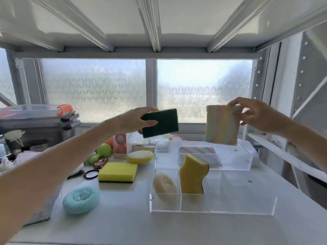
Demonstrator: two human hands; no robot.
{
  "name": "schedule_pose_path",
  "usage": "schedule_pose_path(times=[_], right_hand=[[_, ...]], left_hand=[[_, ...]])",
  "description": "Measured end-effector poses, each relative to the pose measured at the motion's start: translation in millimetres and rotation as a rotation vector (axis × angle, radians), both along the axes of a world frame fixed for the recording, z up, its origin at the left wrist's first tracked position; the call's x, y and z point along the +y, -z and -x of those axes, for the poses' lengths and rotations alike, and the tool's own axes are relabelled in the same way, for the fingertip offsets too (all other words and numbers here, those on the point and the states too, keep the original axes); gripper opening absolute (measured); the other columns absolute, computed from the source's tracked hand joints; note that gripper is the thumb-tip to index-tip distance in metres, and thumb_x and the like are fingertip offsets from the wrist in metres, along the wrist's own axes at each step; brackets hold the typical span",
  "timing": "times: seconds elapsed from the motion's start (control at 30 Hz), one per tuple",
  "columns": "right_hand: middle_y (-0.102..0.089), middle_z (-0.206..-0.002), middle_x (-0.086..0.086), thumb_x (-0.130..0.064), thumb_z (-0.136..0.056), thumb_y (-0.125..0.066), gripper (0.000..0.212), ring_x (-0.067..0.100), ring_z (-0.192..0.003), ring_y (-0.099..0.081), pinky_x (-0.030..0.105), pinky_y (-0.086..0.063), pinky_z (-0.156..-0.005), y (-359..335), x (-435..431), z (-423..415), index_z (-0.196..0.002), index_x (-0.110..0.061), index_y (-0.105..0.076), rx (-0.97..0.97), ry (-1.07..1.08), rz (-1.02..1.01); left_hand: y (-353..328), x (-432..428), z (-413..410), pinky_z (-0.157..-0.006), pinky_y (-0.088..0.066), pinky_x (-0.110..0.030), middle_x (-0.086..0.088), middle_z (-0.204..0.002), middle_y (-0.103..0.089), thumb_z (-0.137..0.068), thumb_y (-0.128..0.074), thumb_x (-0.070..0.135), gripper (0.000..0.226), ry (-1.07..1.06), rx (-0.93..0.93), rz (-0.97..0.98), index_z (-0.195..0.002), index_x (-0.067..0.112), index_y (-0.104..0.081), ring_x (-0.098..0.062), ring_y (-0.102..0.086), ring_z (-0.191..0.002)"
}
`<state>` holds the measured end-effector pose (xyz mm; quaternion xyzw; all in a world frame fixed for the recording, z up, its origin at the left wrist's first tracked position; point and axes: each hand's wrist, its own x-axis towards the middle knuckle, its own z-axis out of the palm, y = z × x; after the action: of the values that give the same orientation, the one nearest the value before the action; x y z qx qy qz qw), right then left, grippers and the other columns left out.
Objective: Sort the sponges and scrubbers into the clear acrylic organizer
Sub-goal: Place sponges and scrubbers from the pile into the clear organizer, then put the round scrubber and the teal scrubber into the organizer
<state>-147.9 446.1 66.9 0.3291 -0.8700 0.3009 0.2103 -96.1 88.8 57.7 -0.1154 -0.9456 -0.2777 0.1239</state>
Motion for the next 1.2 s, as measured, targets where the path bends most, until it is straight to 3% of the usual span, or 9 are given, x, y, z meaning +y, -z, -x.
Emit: schedule_pose_path(times=[0.1, 0.17, 0.27, 0.47, 0.6, 0.7, 0.9, 1.03, 1.2], right_hand=[[-0.063, -0.094, 0.003, -0.003, -0.095, -0.049, 0.023, 0.021, -0.077, -0.064, 0.040, -0.051, -0.074, 8, 11, 16, -0.111, -0.014, -0.060, -0.024, 0.023, -0.024], [-0.062, -0.098, 0.007, 0.003, -0.095, -0.045, 0.027, 0.012, -0.075, -0.057, 0.032, -0.044, -0.074, 11, 8, 26, -0.113, -0.009, -0.061, -0.044, 0.028, -0.048], [-0.060, -0.103, 0.012, 0.007, -0.093, -0.039, 0.033, 0.023, -0.086, -0.055, 0.033, -0.041, -0.076, 12, -4, 45, -0.111, -0.009, -0.062, -0.092, 0.062, -0.117], [-0.062, -0.098, 0.000, 0.004, -0.090, -0.034, 0.053, 0.027, -0.096, -0.054, 0.039, -0.043, -0.085, 17, -42, 58, -0.080, -0.038, -0.065, -0.256, 0.041, -0.310], [-0.063, -0.111, 0.000, -0.001, -0.092, -0.033, 0.046, 0.021, -0.097, -0.056, 0.034, -0.044, -0.083, 37, -64, 54, -0.105, -0.027, -0.069, -0.273, 0.098, -0.475], [-0.053, -0.077, -0.012, -0.005, -0.093, -0.035, 0.040, 0.005, -0.064, -0.046, 0.022, -0.036, -0.060, 51, -71, 47, -0.115, -0.022, -0.063, -0.226, 0.095, -0.538], [-0.052, -0.102, -0.003, -0.012, -0.086, -0.055, 0.023, 0.004, -0.080, -0.052, 0.016, -0.040, -0.066, 66, -66, 49, -0.091, -0.034, -0.061, -0.167, -0.021, -0.520], [-0.048, -0.113, -0.001, -0.024, -0.075, -0.074, 0.024, 0.017, -0.105, -0.052, 0.033, -0.041, -0.097, 50, -55, 47, -0.082, -0.044, -0.062, -0.121, 0.035, -0.587], [-0.054, -0.111, 0.000, -0.029, -0.076, -0.076, 0.019, 0.019, -0.100, -0.058, 0.042, -0.047, -0.093, 22, -64, 32, -0.093, -0.033, -0.068, 0.032, 0.020, -0.372]], left_hand=[[4, 20, 14, -0.058, -0.045, -0.017, -0.004, -0.103, -0.060, -0.096, -0.053, 0.028, 0.041, 0.040, -0.024, 0.036, -0.136, 0.025, -0.045, -0.010, -0.055, -0.074], [3, 23, 22, -0.062, -0.045, -0.023, -0.013, -0.103, -0.059, -0.093, -0.055, 0.034, 0.042, 0.011, -0.058, 0.051, -0.132, 0.025, -0.042, -0.015, -0.052, -0.070], [-4, 26, 25, -0.069, -0.045, -0.035, -0.024, -0.104, -0.062, -0.090, -0.060, 0.036, 0.033, 0.008, -0.065, 0.033, -0.116, 0.022, -0.046, -0.022, -0.054, -0.076], [4, 30, 36, -0.058, -0.048, -0.017, -0.004, -0.094, -0.059, -0.094, -0.056, 0.023, 0.017, 0.016, -0.212, -0.024, -0.110, 0.016, -0.055, -0.017, -0.060, -0.084], [37, 41, 46, -0.081, -0.051, -0.030, -0.014, -0.112, -0.058, -0.098, -0.049, 0.024, 0.031, -0.022, -0.223, -0.015, -0.122, 0.007, -0.056, -0.023, -0.057, -0.098], [45, 42, 50, -0.096, -0.048, -0.039, -0.019, -0.121, -0.060, -0.098, -0.047, 0.027, 0.037, -0.074, -0.166, 0.026, -0.125, 0.004, -0.056, -0.028, -0.058, -0.105], [31, 29, 51, -0.068, -0.046, -0.025, -0.011, -0.100, -0.056, -0.096, -0.052, 0.027, 0.033, -0.100, -0.159, -0.098, -0.116, 0.000, -0.055, -0.019, -0.054, -0.086], [46, 37, 51, -0.090, -0.052, -0.040, -0.010, -0.104, -0.058, -0.092, -0.059, 0.033, 0.040, -0.046, -0.189, -0.030, -0.117, 0.003, -0.052, -0.025, -0.060, -0.098], [24, 4, 30, -0.105, -0.037, -0.034, -0.010, -0.145, -0.043, -0.093, -0.052, 0.042, 0.060, -0.035, -0.172, -0.040, -0.141, 0.008, -0.041, -0.026, -0.043, -0.132]])
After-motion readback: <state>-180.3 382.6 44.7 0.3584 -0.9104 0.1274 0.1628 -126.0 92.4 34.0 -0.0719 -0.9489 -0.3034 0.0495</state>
